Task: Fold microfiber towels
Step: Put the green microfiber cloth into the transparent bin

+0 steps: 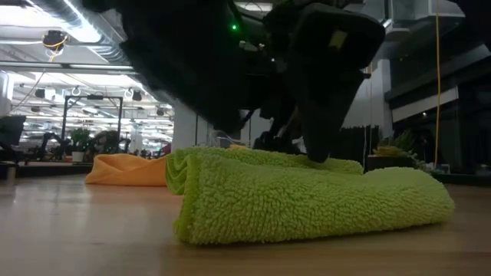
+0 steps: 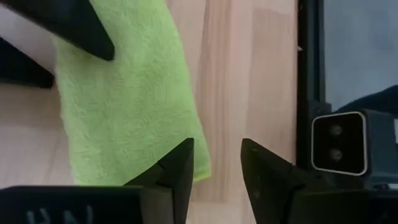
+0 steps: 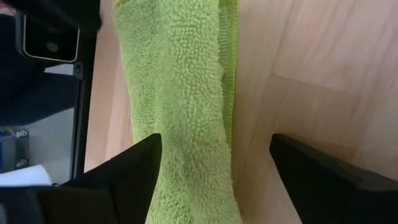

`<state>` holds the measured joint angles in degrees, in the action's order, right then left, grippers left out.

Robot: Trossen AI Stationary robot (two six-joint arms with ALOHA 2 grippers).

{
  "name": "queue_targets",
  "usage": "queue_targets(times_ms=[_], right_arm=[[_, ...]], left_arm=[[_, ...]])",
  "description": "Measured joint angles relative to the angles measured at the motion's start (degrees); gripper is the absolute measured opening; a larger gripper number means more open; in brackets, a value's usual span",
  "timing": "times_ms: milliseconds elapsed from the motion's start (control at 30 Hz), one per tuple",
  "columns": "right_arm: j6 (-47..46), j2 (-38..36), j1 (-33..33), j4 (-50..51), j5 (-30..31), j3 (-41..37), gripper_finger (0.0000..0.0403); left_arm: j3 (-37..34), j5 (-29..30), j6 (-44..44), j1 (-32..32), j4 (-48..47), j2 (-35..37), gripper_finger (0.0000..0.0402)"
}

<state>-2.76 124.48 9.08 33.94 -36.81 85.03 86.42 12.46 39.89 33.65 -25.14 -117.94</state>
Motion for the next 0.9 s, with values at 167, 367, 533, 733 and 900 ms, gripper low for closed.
queue_targets(times_ms=[167, 367, 533, 733, 900], right_arm=[[-1.25, 0.05, 0.69, -0.77, 0.30, 0.00, 0.0307], [-2.56, 0.84, 3.71, -3.22, 1.93, 0.17, 0.0307], [-4.58, 0.95, 4.61, -3.50, 2.64, 0.15, 0.0307], [-6.00, 1.83, 6.13, -3.31, 3.26, 0.15, 0.0290], [-7.12, 2.54, 6.62, -3.32, 3.87, 0.20, 0.0285]], left_arm=[[0.02, -1.02, -0.22, -0.91, -0.68, -1.00, 0.0113], [-0.01, -1.47, -0.58, -1.66, -0.73, -1.65, 0.0103], [-0.03, -1.66, 0.37, -1.63, -0.29, -1.78, 0.0102], [-0.03, -1.79, 0.51, -1.40, -0.29, -1.80, 0.0102], [-0.03, -1.54, 0.71, -1.14, -0.38, -1.80, 0.0102]])
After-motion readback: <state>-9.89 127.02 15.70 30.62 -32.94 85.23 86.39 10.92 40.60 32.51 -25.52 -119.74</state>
